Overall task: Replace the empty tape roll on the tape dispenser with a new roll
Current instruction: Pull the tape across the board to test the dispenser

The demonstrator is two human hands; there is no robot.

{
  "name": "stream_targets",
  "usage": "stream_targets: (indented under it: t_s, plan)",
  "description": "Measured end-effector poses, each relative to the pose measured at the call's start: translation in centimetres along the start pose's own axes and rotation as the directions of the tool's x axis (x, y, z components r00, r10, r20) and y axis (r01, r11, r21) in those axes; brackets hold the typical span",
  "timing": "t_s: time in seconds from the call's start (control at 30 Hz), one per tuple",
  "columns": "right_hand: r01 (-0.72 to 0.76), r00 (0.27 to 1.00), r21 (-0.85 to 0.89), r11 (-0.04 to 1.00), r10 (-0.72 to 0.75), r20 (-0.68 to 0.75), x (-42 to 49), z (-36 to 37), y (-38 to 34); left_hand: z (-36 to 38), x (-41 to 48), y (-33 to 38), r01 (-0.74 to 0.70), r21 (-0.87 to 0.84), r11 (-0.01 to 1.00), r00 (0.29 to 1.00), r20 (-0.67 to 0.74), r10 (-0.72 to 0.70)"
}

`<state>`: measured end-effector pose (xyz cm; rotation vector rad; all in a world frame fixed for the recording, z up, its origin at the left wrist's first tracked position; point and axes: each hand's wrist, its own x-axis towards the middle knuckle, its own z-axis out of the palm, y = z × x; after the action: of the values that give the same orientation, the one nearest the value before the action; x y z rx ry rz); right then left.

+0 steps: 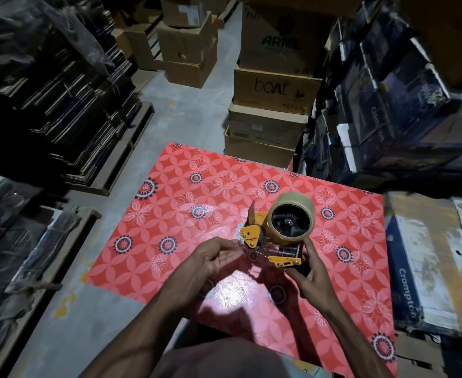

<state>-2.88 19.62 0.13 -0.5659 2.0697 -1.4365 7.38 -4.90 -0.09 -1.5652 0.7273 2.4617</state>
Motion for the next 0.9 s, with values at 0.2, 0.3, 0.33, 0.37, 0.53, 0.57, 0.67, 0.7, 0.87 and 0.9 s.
stream_targets:
  t_s: [0.2,0.3,0.33,0.37,0.53,0.57,0.67,0.7,0.87,0.9]
  plan:
    - [0.06,0.998,-0.196,0.979,-0.064,-0.012,-0.7,0.5,0.9,-0.4,1.4,0.3,-0.136,0.267,0.954,0.984,-0.072,0.161]
    - [0.076,0.995,-0.353,0.933,-0.093,-0.03,-1.0,0.9,1.9,-0.7,1.7,1.1,-0.215,0.343,0.914,0.964,-0.078,0.255]
    - [0.101,0.991,-0.395,0.913,-0.126,-0.039,-1.1,1.0,2.1,-0.8,1.8,1.4,-0.23,0.363,0.903,0.959,-0.071,0.273]
    - [0.129,0.985,-0.433,0.892,-0.165,-0.046,-1.2,1.2,2.1,-0.9,1.9,1.7,-0.244,0.375,0.894,0.957,-0.058,0.285]
    - [0.28,0.947,-0.524,0.805,-0.32,0.014,-1.1,2.2,0.8,-1.5,3.1,3.1,-0.285,0.451,0.846,0.943,-0.026,0.331]
    - [0.307,0.939,-0.553,0.774,-0.341,0.043,-0.8,2.3,0.7,-1.6,3.3,3.4,-0.293,0.451,0.843,0.94,-0.028,0.341]
    - [0.335,0.93,-0.615,0.714,-0.354,0.095,-0.1,2.5,0.6,-1.7,3.7,4.2,-0.301,0.461,0.835,0.939,-0.009,0.343]
    - [0.332,0.932,-0.613,0.717,-0.348,0.098,0.0,2.5,0.6,-1.8,3.9,4.3,-0.297,0.469,0.832,0.943,0.006,0.333]
    - [0.231,0.966,-0.606,0.762,-0.256,0.046,-0.8,1.6,1.4,-3.9,4.7,6.9,-0.272,0.456,0.847,0.949,-0.018,0.314]
    - [0.213,0.971,-0.601,0.77,-0.236,0.042,-1.1,1.1,1.8,-4.8,5.0,7.9,-0.271,0.453,0.849,0.948,-0.027,0.317]
